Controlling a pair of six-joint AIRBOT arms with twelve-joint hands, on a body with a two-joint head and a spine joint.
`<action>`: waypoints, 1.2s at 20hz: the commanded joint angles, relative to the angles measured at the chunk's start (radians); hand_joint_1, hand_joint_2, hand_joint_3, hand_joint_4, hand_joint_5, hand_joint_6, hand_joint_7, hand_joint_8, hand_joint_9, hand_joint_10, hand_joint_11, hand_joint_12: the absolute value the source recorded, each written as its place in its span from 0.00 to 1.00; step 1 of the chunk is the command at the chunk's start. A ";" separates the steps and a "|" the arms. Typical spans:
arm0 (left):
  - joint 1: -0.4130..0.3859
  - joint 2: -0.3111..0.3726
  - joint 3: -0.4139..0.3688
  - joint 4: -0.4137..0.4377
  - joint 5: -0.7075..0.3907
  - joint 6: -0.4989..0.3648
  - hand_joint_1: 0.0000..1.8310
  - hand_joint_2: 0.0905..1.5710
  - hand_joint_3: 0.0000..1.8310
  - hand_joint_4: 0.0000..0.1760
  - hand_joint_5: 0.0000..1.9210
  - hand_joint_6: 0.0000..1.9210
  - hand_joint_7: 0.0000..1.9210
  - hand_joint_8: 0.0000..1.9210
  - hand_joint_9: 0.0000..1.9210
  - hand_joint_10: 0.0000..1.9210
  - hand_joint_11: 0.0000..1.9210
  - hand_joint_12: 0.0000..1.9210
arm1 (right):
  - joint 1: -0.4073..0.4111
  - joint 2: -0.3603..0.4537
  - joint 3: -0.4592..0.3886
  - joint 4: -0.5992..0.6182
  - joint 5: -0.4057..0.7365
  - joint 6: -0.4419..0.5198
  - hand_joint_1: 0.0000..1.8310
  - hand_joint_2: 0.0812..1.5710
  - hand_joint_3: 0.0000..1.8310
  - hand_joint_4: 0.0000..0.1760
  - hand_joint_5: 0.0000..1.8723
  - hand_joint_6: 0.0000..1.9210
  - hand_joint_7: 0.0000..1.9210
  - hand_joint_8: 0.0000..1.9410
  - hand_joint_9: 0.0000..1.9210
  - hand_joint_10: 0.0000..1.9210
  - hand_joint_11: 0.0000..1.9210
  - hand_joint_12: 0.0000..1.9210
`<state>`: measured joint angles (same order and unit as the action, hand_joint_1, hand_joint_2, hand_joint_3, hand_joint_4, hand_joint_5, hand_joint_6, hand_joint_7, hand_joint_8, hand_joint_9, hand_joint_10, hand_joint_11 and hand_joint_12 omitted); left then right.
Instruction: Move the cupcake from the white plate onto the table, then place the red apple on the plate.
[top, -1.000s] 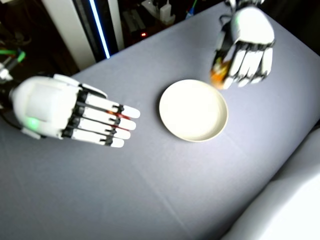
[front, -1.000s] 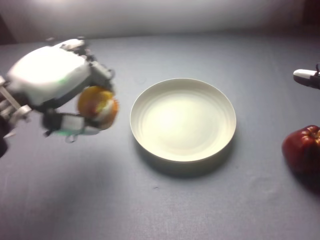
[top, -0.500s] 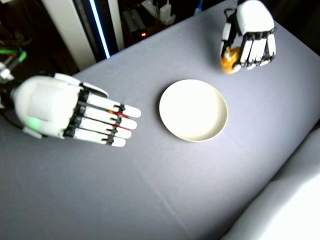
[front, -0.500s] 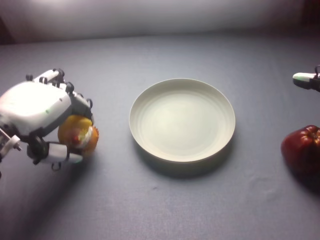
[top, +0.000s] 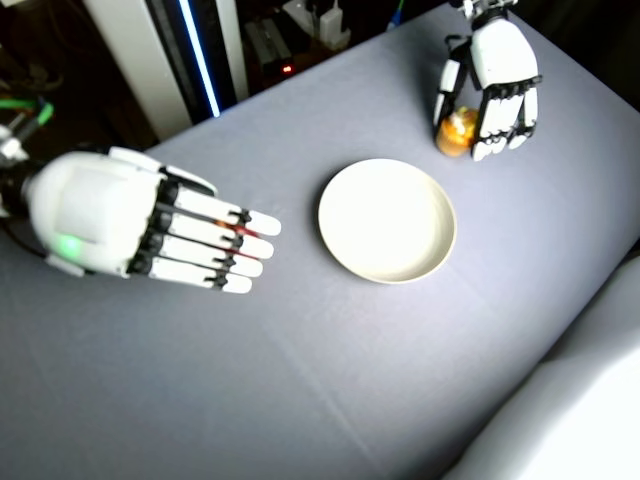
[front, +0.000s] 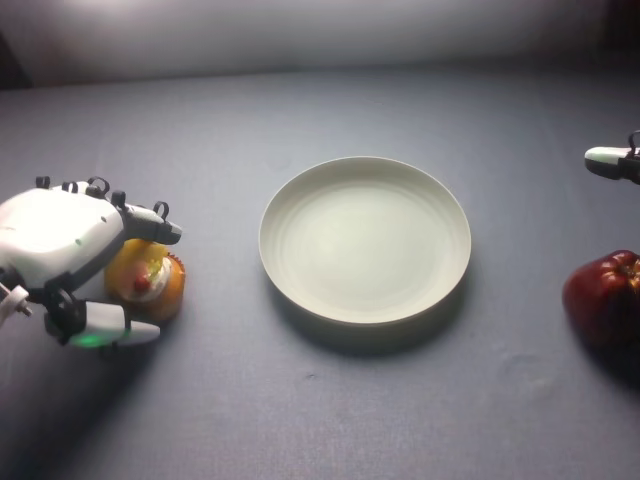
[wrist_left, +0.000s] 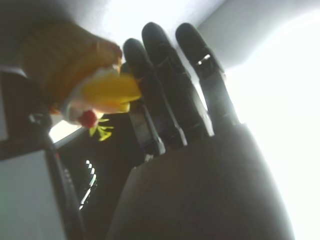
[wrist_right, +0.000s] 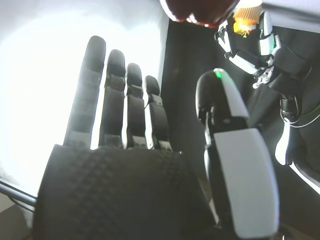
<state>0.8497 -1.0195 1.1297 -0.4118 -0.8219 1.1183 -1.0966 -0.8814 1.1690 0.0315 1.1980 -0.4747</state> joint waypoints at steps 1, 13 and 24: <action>-0.005 0.017 -0.007 0.011 -0.132 0.001 0.48 0.51 0.00 0.55 0.13 0.00 0.27 0.00 0.32 0.00 0.12 0.41 | 0.005 0.008 -0.003 0.028 0.129 0.007 0.39 0.81 0.00 0.00 0.12 0.00 0.17 0.00 0.23 0.00 0.21 0.12; 0.056 0.137 -0.194 0.154 -0.497 -0.049 0.40 0.49 0.00 0.95 0.00 0.00 0.01 0.00 0.01 0.00 0.00 0.07 | 0.022 0.028 0.006 -0.077 0.044 0.008 0.45 0.72 0.00 0.51 0.08 0.00 0.11 0.00 0.13 0.00 0.10 0.22; 0.132 0.170 -0.253 0.175 -0.667 -0.103 0.47 0.50 0.00 0.86 0.00 0.00 0.00 0.00 0.00 0.00 0.02 0.03 | 0.192 -0.060 0.112 -0.332 -0.287 0.105 0.49 0.56 0.00 0.19 0.12 0.00 0.16 0.00 0.21 0.00 0.10 0.43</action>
<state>0.9894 -0.8574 0.8753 -0.2466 -1.3552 1.0195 -0.9157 -0.9470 1.2762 -0.3401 0.8177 -0.3759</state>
